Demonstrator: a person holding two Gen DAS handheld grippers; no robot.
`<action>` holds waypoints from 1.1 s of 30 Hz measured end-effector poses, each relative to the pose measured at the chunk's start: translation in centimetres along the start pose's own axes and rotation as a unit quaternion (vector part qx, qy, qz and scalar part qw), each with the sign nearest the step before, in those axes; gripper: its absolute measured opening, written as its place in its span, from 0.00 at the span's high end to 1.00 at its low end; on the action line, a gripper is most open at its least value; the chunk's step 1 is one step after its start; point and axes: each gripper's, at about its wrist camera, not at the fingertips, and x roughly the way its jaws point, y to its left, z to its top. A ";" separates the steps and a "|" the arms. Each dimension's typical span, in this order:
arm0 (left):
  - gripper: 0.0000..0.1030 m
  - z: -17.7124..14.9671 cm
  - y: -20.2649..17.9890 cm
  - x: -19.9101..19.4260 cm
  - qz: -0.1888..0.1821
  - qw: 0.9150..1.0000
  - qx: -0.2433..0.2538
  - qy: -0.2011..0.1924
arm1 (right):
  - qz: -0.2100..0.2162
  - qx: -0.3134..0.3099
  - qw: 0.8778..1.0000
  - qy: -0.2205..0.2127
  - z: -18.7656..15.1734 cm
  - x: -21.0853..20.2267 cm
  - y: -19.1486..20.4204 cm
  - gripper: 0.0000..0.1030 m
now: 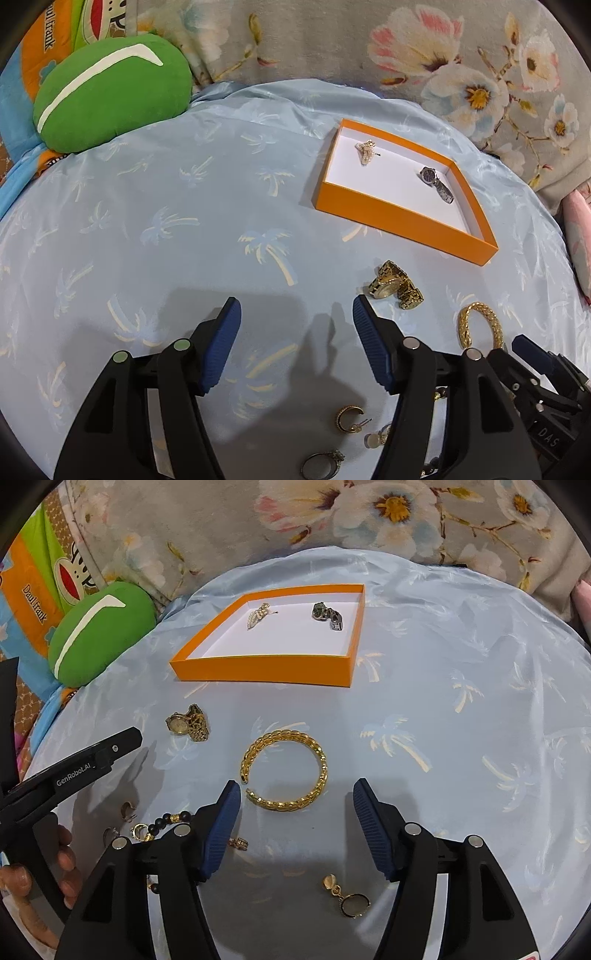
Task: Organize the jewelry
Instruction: 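Grasp the gold chain bangle with the right tool while the left tool approaches the gold watch, then close the left tool on the gold watch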
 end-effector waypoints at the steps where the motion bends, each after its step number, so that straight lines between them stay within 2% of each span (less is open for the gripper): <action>1: 0.41 0.0 -0.1 -0.1 0.001 1.000 0.003 -0.004 | -0.001 -0.001 1.000 0.001 0.0 0.2 0.2 0.39; 5: 0.34 0.0 -0.4 -0.1 0.000 1.000 0.008 -0.007 | -0.008 0.001 1.000 0.007 0.4 1.0 0.6 0.37; 13: 0.33 0.0 -0.4 0.0 0.002 1.000 0.008 -0.006 | -0.042 -0.002 0.999 0.010 0.9 1.8 1.5 0.35; 14: 0.33 0.0 -0.5 0.0 0.003 1.000 0.010 -0.006 | -0.048 -0.007 0.999 0.010 0.9 1.9 1.7 0.38; 15: 0.33 0.0 -0.5 0.0 0.002 1.000 0.011 -0.006 | -0.051 -0.009 0.999 0.010 0.9 1.9 1.8 0.46; 23: 0.32 0.5 -1.4 0.4 -0.021 1.000 0.017 -0.004 | -0.048 0.001 0.999 0.005 0.7 1.2 0.8 0.47; 29: 0.32 1.5 -4.3 2.2 -0.028 0.997 0.064 0.013 | -0.046 0.011 0.999 0.004 0.4 0.9 -0.2 0.47; 31: 0.32 1.5 -4.8 2.7 -0.029 0.997 0.070 0.023 | -0.044 0.014 0.999 0.004 0.4 0.9 -0.3 0.47; 33: 0.33 1.7 -4.9 2.7 -0.036 0.997 0.067 0.016 | -0.043 0.015 0.999 0.003 0.4 0.9 -0.4 0.47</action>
